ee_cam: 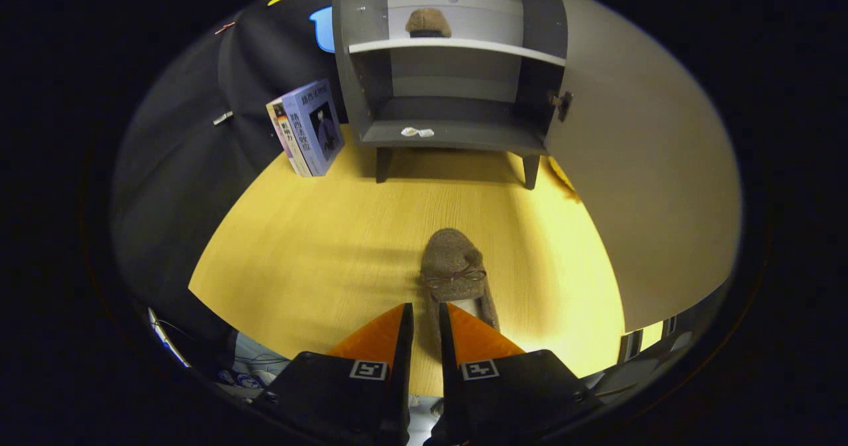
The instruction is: Open the shoe cabinet door, grab the shoes and put them into the shoe cabinet, then close the shoe cabinet door.
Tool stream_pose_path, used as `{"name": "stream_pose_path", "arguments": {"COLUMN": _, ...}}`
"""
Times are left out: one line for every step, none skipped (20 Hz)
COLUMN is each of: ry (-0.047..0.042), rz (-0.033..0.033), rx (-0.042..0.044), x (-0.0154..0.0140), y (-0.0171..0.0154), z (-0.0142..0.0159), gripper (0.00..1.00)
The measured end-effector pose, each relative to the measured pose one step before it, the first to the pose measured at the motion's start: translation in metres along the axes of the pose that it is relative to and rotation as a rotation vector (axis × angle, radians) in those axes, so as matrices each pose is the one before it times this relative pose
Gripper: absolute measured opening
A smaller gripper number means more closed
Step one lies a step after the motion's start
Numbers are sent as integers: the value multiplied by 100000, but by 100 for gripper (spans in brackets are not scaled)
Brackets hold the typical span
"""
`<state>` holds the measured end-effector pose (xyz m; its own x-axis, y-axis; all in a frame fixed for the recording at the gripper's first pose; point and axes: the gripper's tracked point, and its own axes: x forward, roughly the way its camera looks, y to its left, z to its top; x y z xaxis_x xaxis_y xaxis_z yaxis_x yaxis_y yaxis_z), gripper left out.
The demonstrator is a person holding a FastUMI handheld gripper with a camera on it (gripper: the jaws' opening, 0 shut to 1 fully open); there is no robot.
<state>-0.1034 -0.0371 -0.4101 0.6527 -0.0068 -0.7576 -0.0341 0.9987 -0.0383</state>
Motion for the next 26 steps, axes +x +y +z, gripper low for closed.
{"name": "stream_pose_path", "arguments": {"ry": 2073, "rz": -848, "rx": -667, "x": 1016, "y": -61, "z": -698, "gripper": 26}}
{"name": "stream_pose_path", "arguments": {"ry": 1579, "rz": -1137, "rx": -433, "x": 915, "y": -129, "z": -544, "gripper": 26}}
{"name": "stream_pose_path", "arguments": {"ry": 1055, "rz": -1391, "rx": -236, "x": 805, "y": -248, "z": -473, "gripper": 26}}
{"name": "stream_pose_path", "arguments": {"ry": 502, "rz": -1043, "rx": -45, "x": 692, "y": -314, "z": -392, "gripper": 26}}
{"name": "stream_pose_path", "arguments": {"ry": 65, "rz": -408, "rx": 181, "x": 696, "y": -79, "z": -282, "gripper": 26}}
{"name": "stream_pose_path", "arguments": {"ry": 293, "rz": 69, "rx": 450, "x": 588, "y": 10, "z": -325, "gripper": 26}}
{"name": "stream_pose_path", "arguments": {"ry": 850, "rz": 190, "rx": 471, "x": 664, "y": 4, "z": -378, "gripper": 26}}
{"name": "stream_pose_path", "arguments": {"ry": 1225, "rz": 195, "rx": -53, "x": 695, "y": 89, "z": -406, "gripper": 26}}
{"name": "stream_pose_path", "arguments": {"ry": 1203, "rz": -412, "rx": -938, "x": 543, "y": -16, "z": -373, "gripper": 26}}
{"name": "stream_pose_path", "arguments": {"ry": 494, "rz": -407, "rx": -1542, "x": 471, "y": 54, "z": -218, "gripper": 26}}
{"name": "stream_pose_path", "arguments": {"ry": -423, "rz": -475, "rx": -1632, "x": 338, "y": -19, "z": -39, "gripper": 26}}
{"name": "stream_pose_path", "arguments": {"ry": -832, "rz": -27, "rx": -1180, "x": 334, "y": -55, "z": 176, "gripper": 26}}
{"name": "stream_pose_path", "arguments": {"ry": -616, "rz": 86, "rx": -383, "x": 396, "y": 53, "z": 167, "gripper": 26}}
{"name": "stream_pose_path", "arguments": {"ry": -33, "rz": 379, "rx": 138, "x": 504, "y": 67, "z": 77, "gripper": 26}}
{"name": "stream_pose_path", "arguments": {"ry": 710, "rz": -35, "rx": 61, "x": 455, "y": -45, "z": 50, "gripper": 26}}
{"name": "stream_pose_path", "arguments": {"ry": 321, "rz": -91, "rx": -102, "x": 481, "y": -54, "z": 145, "gripper": 26}}
{"name": "stream_pose_path", "arguments": {"ry": -375, "rz": 440, "rx": -211, "x": 448, "y": 96, "z": 234, "gripper": 26}}
{"name": "stream_pose_path", "arguments": {"ry": -335, "rz": 171, "rx": -262, "x": 419, "y": 24, "z": 199, "gripper": 26}}
{"name": "stream_pose_path", "arguments": {"ry": -295, "rz": 217, "rx": 26, "x": 432, "y": -17, "z": 173, "gripper": 26}}
{"name": "stream_pose_path", "arguments": {"ry": -424, "rz": 101, "rx": 338, "x": 347, "y": 32, "z": 253, "gripper": 26}}
{"name": "stream_pose_path", "arguments": {"ry": -304, "rz": 134, "rx": 421, "x": 429, "y": 27, "z": 272, "gripper": 26}}
{"name": "stream_pose_path", "arguments": {"ry": 216, "rz": 132, "rx": 59, "x": 203, "y": -49, "z": 73, "gripper": 26}}
{"name": "stream_pose_path", "arguments": {"ry": -107, "rz": 100, "rx": -301, "x": 223, "y": 29, "z": 228, "gripper": 26}}
{"name": "stream_pose_path", "arguments": {"ry": -796, "rz": -26, "rx": -562, "x": 170, "y": 16, "z": 329, "gripper": 26}}
{"name": "stream_pose_path", "arguments": {"ry": -972, "rz": -8, "rx": -863, "x": 245, "y": 90, "z": 390, "gripper": 26}}
{"name": "stream_pose_path", "arguments": {"ry": -819, "rz": -114, "rx": -814, "x": 245, "y": 5, "z": 354, "gripper": 25}}
